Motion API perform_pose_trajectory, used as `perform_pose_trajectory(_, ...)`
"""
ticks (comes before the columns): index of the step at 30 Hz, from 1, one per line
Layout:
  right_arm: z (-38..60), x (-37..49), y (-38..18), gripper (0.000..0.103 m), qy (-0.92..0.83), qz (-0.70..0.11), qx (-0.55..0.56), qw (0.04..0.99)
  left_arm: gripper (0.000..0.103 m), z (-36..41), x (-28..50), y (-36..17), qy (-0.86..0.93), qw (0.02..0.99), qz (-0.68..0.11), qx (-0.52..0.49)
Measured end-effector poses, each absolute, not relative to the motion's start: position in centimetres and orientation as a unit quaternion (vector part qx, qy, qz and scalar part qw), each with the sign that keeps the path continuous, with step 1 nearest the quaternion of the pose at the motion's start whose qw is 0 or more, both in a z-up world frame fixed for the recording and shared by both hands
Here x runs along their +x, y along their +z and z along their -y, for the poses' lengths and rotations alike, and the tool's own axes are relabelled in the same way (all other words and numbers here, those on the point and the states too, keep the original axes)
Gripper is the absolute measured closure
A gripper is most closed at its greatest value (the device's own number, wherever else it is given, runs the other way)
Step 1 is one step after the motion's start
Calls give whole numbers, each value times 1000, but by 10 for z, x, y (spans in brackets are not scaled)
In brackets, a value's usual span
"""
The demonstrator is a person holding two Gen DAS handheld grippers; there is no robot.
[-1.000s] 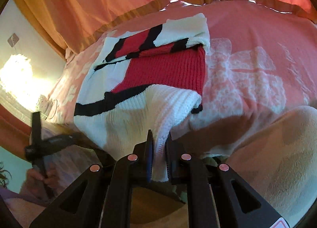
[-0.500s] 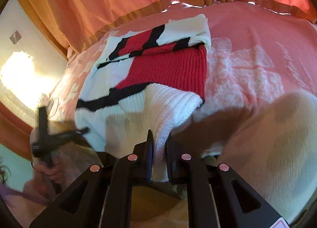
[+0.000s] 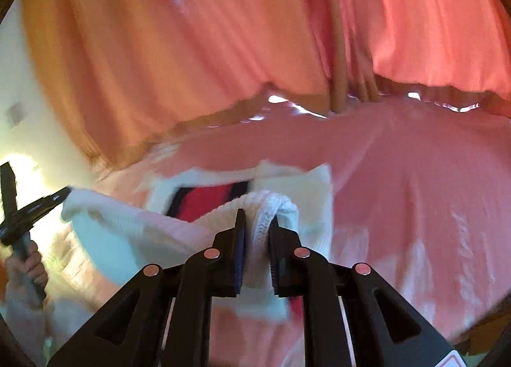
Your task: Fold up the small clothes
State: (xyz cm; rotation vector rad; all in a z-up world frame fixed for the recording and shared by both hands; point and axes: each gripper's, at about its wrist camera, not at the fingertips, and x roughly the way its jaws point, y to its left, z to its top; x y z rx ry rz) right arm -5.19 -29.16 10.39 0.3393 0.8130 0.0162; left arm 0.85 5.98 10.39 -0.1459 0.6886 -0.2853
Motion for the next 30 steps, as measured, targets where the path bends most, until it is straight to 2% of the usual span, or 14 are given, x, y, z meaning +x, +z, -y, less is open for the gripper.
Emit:
perform_pose_trajectory(4,320,36,27,83,-58,-476,158,863,85,-35,118,35,-82,912,-400,-44)
perform_pose_trajectory(6,328,36,28,80,-61,-464,159,869,87,-39,144,0,-38,888,-456,-50)
perform_pose_trajectory(7,332,28,33,74,-51,-452,164,875,82,-41,146,-7,-48,883,-463,-64)
perform_pose_trajectory(8,334,22,37,58,-49,-446,164,879,74,-47,142,-9,-66,882,-461,-79)
perform_pose_trajectory(10,336,11,38,51,-43,-432,159,887,25,-56,126,-6,-73,894,-433,-89)
perform_pose_trajectory(14,320,15,14,51,-1,-464,164,870,14,-56,107,1,-105,915,-383,-69)
perform_pose_trajectory(19,286,46,-12,47,-3,-499,90,862,13,-32,137,-19,-92,911,-401,3)
perform_pose_trajectory(20,283,51,-17,59,-1,-506,87,858,13,-29,144,-24,-95,907,-411,4)
perform_pose_trajectory(21,280,55,-21,99,2,-511,84,855,22,-27,152,-31,-90,902,-423,7)
perform_pose_trajectory(22,278,58,-22,96,5,-518,81,851,49,-25,158,-36,-89,896,-434,8)
perform_pose_trajectory(23,278,56,-16,96,8,-508,87,857,66,-23,164,-40,-96,889,-448,10)
perform_pose_trajectory(24,281,51,1,97,19,-481,104,870,103,-21,170,-42,-106,880,-463,8)
perform_pose_trajectory(27,295,34,47,97,15,-406,126,905,103,-33,165,-10,-100,905,-412,-21)
perform_pose_trajectory(30,315,51,12,95,-52,-471,98,875,103,-51,176,-2,-43,918,-395,-22)
